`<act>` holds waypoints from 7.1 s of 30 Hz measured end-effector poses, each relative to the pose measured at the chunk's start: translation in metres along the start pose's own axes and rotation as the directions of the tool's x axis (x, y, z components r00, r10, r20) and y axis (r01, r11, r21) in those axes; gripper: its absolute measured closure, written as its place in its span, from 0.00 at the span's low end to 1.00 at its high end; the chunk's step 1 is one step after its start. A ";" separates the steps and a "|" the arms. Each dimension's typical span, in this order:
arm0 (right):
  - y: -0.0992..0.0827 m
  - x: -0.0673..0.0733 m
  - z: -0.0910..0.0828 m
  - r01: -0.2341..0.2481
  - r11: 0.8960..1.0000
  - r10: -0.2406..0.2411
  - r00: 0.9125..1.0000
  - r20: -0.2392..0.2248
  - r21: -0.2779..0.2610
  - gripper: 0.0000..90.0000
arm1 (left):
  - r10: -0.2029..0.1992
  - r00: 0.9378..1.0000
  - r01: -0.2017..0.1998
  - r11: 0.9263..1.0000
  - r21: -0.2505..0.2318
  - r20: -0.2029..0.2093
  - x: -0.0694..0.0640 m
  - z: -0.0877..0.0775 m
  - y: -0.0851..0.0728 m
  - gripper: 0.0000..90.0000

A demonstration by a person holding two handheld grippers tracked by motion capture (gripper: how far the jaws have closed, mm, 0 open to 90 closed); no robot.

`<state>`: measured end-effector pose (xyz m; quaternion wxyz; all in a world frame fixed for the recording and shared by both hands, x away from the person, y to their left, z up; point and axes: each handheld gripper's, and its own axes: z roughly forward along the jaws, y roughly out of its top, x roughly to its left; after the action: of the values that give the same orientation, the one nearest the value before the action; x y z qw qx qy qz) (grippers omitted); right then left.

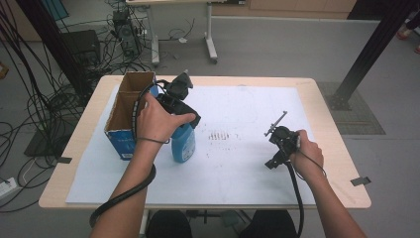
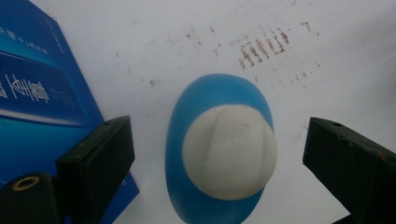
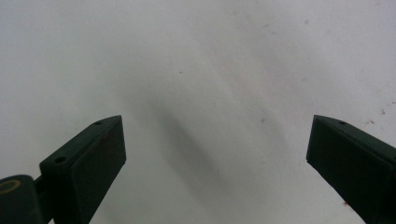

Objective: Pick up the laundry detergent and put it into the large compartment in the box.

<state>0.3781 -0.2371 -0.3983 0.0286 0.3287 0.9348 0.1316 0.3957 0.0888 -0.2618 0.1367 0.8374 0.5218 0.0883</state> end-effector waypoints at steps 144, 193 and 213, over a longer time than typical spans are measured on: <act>0.000 -0.002 0.004 -0.003 1.000 0.003 1.000 0.015 0.020 0.05 | -0.012 1.000 0.012 1.000 0.011 0.000 -0.001 0.026 -0.007 0.11; 0.002 0.000 0.006 0.010 1.000 -0.011 1.000 0.020 0.026 0.05 | -0.014 1.000 0.014 0.999 0.030 0.006 -0.001 0.023 -0.008 0.34; 0.003 0.001 0.005 0.012 0.999 -0.013 1.000 0.024 0.030 0.05 | -0.028 1.000 0.028 0.999 0.036 -0.005 -0.001 0.021 -0.007 0.40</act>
<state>0.3796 -0.2331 -0.4025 0.0355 0.3247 0.9383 0.1133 0.3950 0.0882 -0.2839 0.1216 0.8321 0.5353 0.0786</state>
